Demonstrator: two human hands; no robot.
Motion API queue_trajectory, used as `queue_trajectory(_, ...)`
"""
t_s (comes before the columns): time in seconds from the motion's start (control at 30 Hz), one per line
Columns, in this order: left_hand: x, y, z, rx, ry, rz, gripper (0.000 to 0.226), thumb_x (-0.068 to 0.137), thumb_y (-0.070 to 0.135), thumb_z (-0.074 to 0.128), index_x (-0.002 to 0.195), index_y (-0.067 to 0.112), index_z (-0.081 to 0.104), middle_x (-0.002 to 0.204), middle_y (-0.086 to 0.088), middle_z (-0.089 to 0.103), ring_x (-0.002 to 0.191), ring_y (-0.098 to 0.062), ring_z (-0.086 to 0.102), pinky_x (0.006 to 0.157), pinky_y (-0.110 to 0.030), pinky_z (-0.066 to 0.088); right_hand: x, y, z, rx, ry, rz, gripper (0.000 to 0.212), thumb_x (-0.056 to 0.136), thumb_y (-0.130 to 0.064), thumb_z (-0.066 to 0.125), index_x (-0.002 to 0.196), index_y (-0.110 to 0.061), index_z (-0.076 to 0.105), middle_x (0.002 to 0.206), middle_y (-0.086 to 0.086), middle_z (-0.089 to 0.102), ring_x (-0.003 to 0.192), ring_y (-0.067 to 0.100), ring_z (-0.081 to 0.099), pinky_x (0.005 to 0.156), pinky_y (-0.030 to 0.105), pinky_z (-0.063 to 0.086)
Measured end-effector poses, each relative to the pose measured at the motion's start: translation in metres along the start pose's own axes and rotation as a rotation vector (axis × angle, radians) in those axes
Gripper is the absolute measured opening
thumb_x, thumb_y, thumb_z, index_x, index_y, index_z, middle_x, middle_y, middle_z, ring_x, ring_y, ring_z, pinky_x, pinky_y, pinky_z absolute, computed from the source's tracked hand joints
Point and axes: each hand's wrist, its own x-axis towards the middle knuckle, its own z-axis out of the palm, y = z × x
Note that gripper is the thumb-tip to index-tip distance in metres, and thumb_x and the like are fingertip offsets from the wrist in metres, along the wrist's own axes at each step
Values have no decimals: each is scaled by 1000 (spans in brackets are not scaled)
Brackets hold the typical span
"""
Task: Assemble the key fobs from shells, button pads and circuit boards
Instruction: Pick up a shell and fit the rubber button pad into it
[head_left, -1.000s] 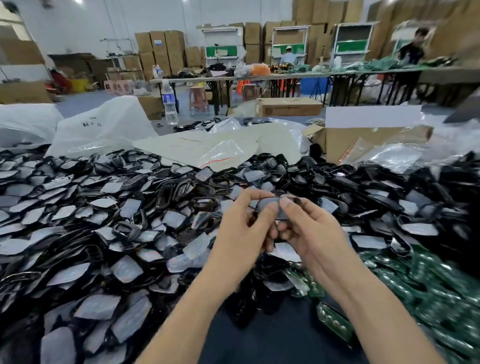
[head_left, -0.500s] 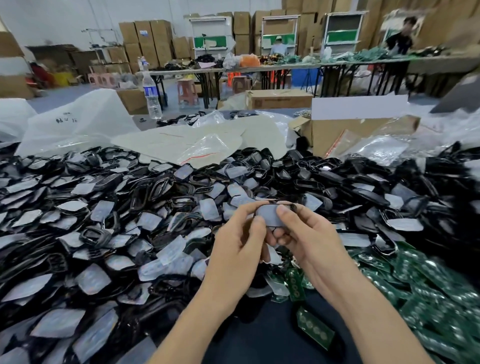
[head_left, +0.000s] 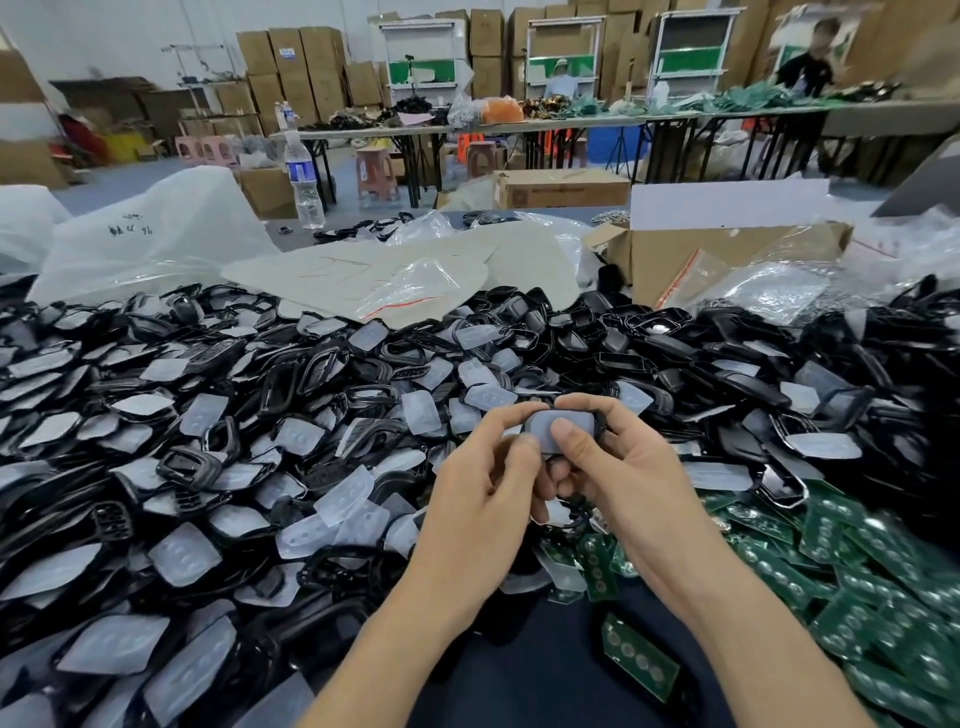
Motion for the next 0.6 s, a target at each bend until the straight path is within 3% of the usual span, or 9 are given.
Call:
queue_trajectory(0.23, 0, -2, -1, 48, -33, 14, 36, 98, 28, 40, 116, 46, 65, 70, 2, 65, 61, -12, 60, 61, -24, 51, 0, 2, -1, 25, -2, 2, 23, 102, -25, 53, 104, -25, 76, 67, 7, 64, 63, 15, 60, 62, 22, 53)
queue_trajectory(0.47, 0, -1, -3, 45, -67, 13, 39, 100, 26, 37, 118, 46, 66, 70, 0, 64, 61, -13, 59, 62, -25, 51, -1, 1, 0, 57, 2, 7, 29, 105, -25, 47, 107, -18, 75, 72, 8, 66, 64, 15, 61, 61, 22, 53)
queue_trajectory(0.6, 0, -1, -3, 68, -72, 2, 36, 99, 25, 38, 117, 42, 64, 72, 1, 65, 62, -14, 60, 64, -31, 53, -3, -1, 0, -71, 46, -29, 26, 107, -24, 46, 113, -21, 72, 68, 7, 65, 63, 16, 61, 62, 24, 53)
